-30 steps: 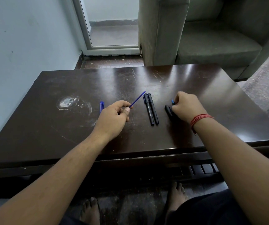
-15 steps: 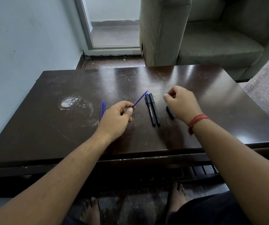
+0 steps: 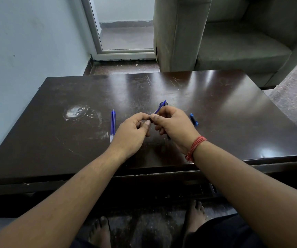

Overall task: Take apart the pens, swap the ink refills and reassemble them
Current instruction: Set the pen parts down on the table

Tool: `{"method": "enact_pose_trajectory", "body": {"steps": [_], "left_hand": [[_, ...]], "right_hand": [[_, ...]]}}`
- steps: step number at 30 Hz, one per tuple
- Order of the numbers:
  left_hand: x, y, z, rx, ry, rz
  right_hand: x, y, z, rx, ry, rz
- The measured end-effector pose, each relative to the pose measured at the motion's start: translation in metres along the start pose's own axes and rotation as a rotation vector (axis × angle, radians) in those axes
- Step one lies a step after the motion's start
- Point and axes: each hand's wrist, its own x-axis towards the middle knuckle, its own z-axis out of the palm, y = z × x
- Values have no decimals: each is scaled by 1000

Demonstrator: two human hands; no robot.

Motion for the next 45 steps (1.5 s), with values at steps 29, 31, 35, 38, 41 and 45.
{"method": "enact_pose_trajectory", "body": {"steps": [29, 31, 35, 38, 41, 45], "left_hand": [[2, -6, 4, -7, 9, -53], [2, -8, 5, -19, 10, -64], [3, -10, 5, -42, 26, -86], [4, -9, 4, -60, 40, -96], [3, -7, 3, -66, 53, -108], [2, -5, 2, -64, 51, -105]], "right_hand": [[46, 21, -127, -871, 414, -39], [50, 28, -134, -967, 377, 43], [54, 35, -138, -1076, 315, 110], [54, 36, -139, -1095, 305, 120], [55, 36, -139, -1078, 303, 139], [55, 35, -139, -1075, 297, 153]]}}
